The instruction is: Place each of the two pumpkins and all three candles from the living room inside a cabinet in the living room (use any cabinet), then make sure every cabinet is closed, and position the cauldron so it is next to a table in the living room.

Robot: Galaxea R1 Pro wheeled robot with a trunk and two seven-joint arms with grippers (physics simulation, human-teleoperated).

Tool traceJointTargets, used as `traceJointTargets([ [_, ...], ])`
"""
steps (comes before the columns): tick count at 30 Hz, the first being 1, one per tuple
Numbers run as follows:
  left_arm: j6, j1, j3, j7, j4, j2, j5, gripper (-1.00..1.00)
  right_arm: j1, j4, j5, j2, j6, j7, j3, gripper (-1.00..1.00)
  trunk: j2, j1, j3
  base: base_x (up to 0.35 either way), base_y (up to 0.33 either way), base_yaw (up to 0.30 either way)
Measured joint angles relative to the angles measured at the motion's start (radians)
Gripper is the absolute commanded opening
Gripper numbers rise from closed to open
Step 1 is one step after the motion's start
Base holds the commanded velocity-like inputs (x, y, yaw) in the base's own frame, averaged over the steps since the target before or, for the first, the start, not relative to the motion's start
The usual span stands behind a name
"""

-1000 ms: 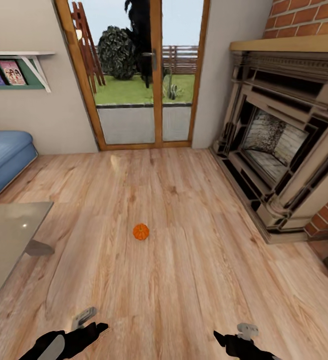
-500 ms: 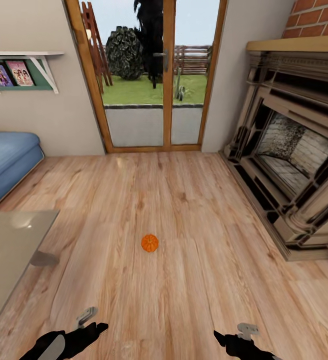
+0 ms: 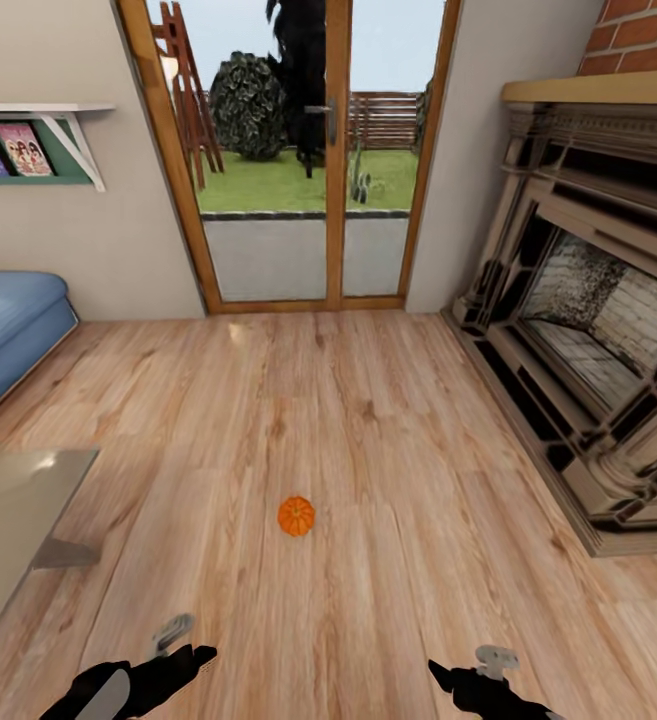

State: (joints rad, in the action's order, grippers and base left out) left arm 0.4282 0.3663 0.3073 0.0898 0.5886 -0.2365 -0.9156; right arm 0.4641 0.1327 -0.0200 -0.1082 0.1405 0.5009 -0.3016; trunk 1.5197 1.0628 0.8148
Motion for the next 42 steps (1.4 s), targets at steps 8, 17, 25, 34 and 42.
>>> traceJointTargets([
  [8, 0.0, 0.0, 0.0, 0.0, 0.0, 0.0, 0.0, 1.0, 0.0, 0.0, 0.002, 0.001, -0.002, 0.0, -0.001, 1.0, 0.0, 0.0, 0.0, 0.336, 0.0, 0.0],
  [17, -0.02, 0.0, 0.0, 0.0, 0.0, 0.001, 0.0, 1.0, 0.0, 0.001, 0.003, 0.001, -0.002, -0.001, -0.002, 1.0, 0.0, 0.0, 0.0, 0.336, 0.0, 0.0],
  [25, -0.03, 0.002, 0.001, 0.0, 0.0, -0.001, -0.001, 1.0, 0.0, -0.001, 0.003, 0.001, -0.002, -0.001, -0.001, 1.0, 0.0, 0.0, 0.0, 0.336, 0.0, 0.0],
  [34, -0.055, 0.023, 0.002, 0.004, 0.038, -0.002, 0.0, 1.0, 0.0, 0.008, 0.01, 0.001, 0.001, 0.001, -0.006, 1.0, 0.0, 0.0, 0.0, 0.336, 0.0, 0.0],
  [42, -0.116, 0.063, -0.018, 0.012, 0.051, 0.0, -0.001, 1.0, 0.001, 0.056, 0.014, -0.001, -0.168, -0.005, -0.012, 1.0, 0.0, 0.0, 0.0, 0.336, 0.0, 0.0],
])
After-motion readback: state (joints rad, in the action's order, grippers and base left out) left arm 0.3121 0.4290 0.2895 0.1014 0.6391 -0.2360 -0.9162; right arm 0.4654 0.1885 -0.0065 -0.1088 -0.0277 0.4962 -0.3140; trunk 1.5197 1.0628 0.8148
